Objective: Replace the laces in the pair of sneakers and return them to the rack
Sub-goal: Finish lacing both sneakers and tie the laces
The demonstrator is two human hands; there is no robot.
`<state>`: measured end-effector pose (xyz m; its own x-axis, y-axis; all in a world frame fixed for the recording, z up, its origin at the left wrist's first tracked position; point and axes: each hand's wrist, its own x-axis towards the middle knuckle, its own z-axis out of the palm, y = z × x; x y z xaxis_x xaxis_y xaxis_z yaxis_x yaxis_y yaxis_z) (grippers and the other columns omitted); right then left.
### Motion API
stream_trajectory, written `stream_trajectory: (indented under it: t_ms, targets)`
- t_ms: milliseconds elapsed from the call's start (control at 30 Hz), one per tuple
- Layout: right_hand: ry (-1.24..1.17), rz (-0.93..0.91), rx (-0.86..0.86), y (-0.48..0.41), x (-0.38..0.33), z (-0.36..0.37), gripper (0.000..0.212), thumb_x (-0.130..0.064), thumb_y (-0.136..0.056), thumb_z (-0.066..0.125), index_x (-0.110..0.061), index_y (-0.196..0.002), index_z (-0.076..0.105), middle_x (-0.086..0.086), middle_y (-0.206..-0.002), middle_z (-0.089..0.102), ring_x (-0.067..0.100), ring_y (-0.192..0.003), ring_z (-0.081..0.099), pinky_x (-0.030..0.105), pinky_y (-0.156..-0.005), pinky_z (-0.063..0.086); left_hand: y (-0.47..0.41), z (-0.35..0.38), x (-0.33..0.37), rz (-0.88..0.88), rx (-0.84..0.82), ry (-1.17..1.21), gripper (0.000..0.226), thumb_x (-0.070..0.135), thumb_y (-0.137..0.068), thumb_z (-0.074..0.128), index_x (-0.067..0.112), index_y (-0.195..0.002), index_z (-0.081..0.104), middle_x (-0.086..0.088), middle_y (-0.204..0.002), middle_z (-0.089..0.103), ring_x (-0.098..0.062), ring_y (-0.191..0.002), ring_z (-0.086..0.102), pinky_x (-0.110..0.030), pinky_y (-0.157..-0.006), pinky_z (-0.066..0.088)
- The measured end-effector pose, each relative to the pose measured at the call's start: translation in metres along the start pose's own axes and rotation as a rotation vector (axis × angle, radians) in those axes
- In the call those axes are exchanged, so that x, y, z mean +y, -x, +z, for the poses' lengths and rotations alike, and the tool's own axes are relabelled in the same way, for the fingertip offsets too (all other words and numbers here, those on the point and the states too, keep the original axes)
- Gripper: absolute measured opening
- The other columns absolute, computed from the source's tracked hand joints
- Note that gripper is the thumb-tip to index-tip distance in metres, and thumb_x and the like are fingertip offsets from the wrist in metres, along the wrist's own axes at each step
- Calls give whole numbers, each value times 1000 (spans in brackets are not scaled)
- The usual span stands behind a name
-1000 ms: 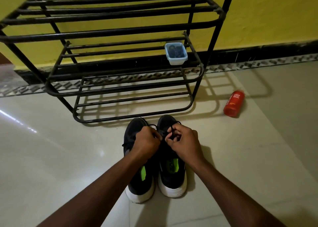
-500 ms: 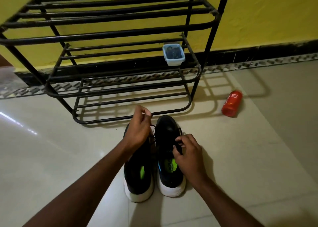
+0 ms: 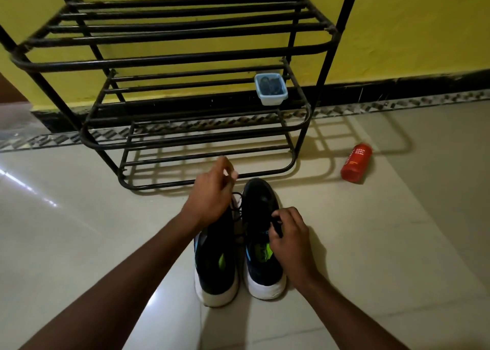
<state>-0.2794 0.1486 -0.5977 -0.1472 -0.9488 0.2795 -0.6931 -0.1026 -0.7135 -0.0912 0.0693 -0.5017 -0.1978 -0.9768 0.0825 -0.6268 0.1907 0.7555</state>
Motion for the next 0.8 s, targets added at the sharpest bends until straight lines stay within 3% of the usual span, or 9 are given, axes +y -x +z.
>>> stream_trajectory:
  t_ms: [67, 133, 233, 333, 433, 533, 633, 667, 800]
  targets:
    - [17, -3, -6, 1, -1, 1, 24, -1, -82, 70, -10, -104, 64, 1, -104, 56, 21, -92, 61, 23, -80, 49, 2, 8, -1, 36, -130, -410, 20, 22, -99, 56, 21, -119, 55, -8, -95, 70, -18, -72, 64, -28, -60, 48]
    - [31, -1, -4, 1, -1, 3, 25, -1, -82, 70, -9, -105, 64, 2, -105, 56, 23, -93, 62, 24, -79, 50, 8, 18, 4, -42, -272, -593, 24, 27, -95, 60, 22, -119, 63, -11, -120, 56, -30, -94, 65, -39, -77, 55]
    - [33, -6, 12, 1, 1, 4, 24, -1, -83, 70, -9, -105, 63, 3, -105, 55, 25, -93, 62, 31, -78, 55, 10, 29, 3, -147, -336, -619, 30, 37, -93, 66, 20, -118, 66, -10, -130, 38, -34, -104, 62, -46, -92, 55]
    - [34, -16, 8, 1, 2, 5, 24, -2, -83, 69, -9, -105, 63, 4, -105, 55, 26, -93, 62, 35, -78, 56, 7, 33, 2, -185, -346, -604, 28, 36, -93, 66, 20, -116, 66, -11, -132, 34, -32, -101, 63, -44, -92, 55]
    - [48, -38, 19, 0, 1, 2, 25, -2, -81, 71, -8, -103, 63, 4, -104, 55, 26, -93, 61, 26, -78, 51, 6, 33, 3, -147, -325, -554, 22, 33, -95, 62, 17, -110, 63, -7, -127, 34, -24, -92, 58, -39, -84, 54]
    - [67, -70, 33, -3, -1, -4, 25, -9, -81, 75, -10, -104, 64, 1, -105, 55, 21, -96, 58, 17, -82, 44, 6, 30, 5, -119, -231, -458, 10, 33, -91, 63, 25, -96, 61, 4, -105, 57, -19, -97, 61, -44, -91, 51]
    - [63, -37, 39, -5, -8, -9, 28, -19, -81, 77, -15, -105, 63, -1, -107, 55, 19, -101, 56, 31, -85, 50, 7, 24, 8, -116, -130, -348, 3, 30, -87, 69, 28, -87, 67, 13, -80, 66, -9, -85, 62, -32, -86, 49]
    - [54, -21, 45, -6, -12, -10, 29, -20, -80, 77, -17, -105, 63, -2, -107, 56, 19, -102, 56, 37, -85, 51, 7, 22, 10, -106, -106, -291, 2, 28, -85, 70, 29, -85, 68, 15, -76, 67, -6, -79, 63, -35, -82, 53]
    - [-111, -14, 29, -20, -35, -18, 39, -10, -83, 71, -22, -117, 58, -10, -115, 61, 13, -113, 57, 44, -95, 51, 11, 5, 23, -59, -13, 19, 12, 18, -88, 71, 28, -83, 69, 9, -72, 72, -5, -66, 70, -35, -66, 61]
